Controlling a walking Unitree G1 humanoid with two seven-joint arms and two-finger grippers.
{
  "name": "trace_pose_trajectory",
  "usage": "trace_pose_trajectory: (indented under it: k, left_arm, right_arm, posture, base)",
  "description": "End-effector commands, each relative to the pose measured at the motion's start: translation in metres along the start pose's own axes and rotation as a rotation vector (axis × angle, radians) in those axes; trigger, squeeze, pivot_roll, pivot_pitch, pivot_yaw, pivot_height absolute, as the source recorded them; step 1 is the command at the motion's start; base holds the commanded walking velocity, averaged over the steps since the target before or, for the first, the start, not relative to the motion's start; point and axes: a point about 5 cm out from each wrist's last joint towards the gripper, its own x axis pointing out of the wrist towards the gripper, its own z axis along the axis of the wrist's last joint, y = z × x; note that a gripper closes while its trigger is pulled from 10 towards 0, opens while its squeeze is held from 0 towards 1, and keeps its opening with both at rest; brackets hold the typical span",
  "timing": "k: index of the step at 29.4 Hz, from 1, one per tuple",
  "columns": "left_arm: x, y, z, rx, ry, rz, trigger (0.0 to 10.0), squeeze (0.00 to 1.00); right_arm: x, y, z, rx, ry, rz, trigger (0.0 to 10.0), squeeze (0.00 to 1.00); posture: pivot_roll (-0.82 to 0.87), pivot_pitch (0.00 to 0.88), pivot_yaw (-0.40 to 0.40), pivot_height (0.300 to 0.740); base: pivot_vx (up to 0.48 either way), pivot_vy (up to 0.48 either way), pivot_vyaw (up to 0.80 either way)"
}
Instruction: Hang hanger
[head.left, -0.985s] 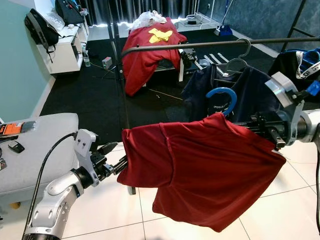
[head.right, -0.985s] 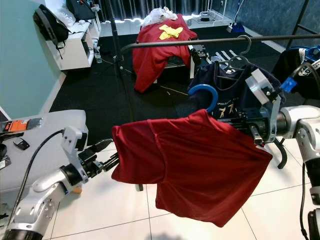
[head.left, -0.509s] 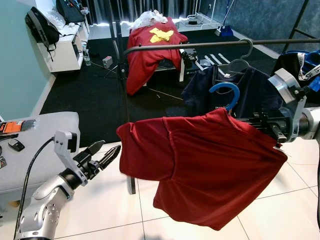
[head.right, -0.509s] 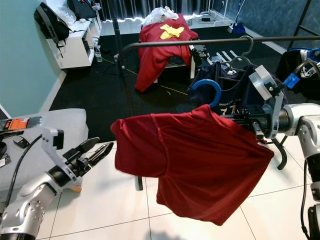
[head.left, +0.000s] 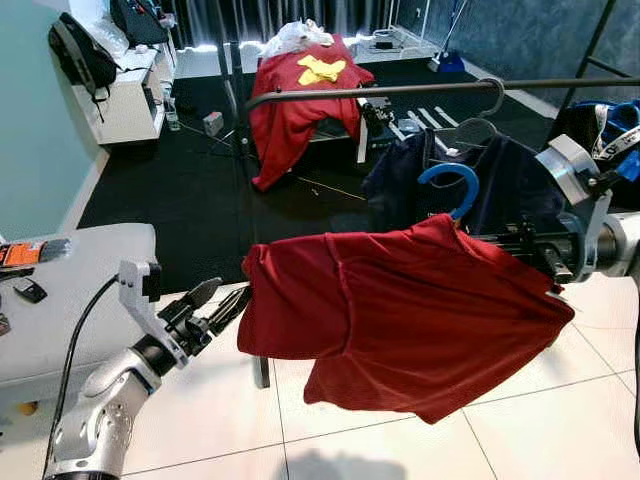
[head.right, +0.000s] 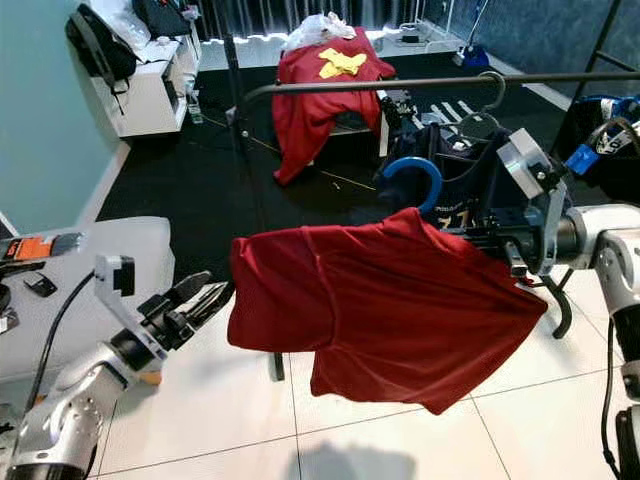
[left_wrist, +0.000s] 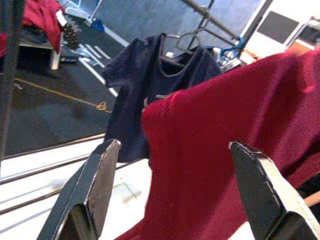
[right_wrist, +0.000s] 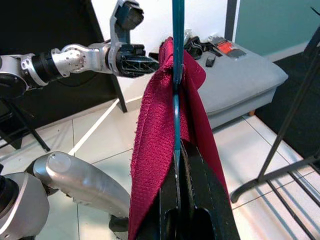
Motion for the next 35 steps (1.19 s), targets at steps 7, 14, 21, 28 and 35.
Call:
trace_pose_trajectory:
  k: [7, 14, 21, 28, 35]
  left_arm:
    - [-0.003, -0.004, 0.002, -0.068, -0.009, -0.056, 10.0, 1.0]
    - [0.002, -0.014, -0.007, 0.023, 0.047, -0.092, 10.0, 0.0]
    - [0.015, -0.019, -0.007, 0.032, 0.003, -0.083, 10.0, 0.0]
    - [0.025, -0.028, -0.004, -0.021, -0.034, -0.129, 10.0, 0.0]
    - [0.021, -0.029, -0.007, -0.042, -0.01, -0.16, 1.1, 0.0]
  right_arm:
    - [0.002, 0.0, 0.01, -0.042, -0.004, 0.018, 10.0, 0.0]
    - [0.003, 0.0, 0.011, -0.046, -0.003, 0.022, 10.0, 0.0]
    - [0.006, 0.001, 0.013, -0.047, -0.011, 0.037, 10.0, 0.0]
    - [0.008, 0.001, 0.01, -0.039, -0.009, 0.045, 10.0, 0.0]
    - [0.008, 0.002, 0.008, -0.035, -0.001, 0.045, 10.0, 0.0]
  posture:
    - [0.03, 0.06, 0.003, 0.74]
    - [0.02, 0.06, 0.002, 0.74]
    - [0.02, 0.058, 0.002, 0.74]
    - [0.02, 0.054, 0.006, 0.74]
    - [0.02, 0.048, 0.006, 0.74]
  base:
    - [0.0, 0.0, 0.0]
    - [0.0, 0.0, 0.0]
    - [0.0, 0.0, 0.0]
    - [0.0, 0.0, 0.0]
    - [0.0, 0.0, 0.0]
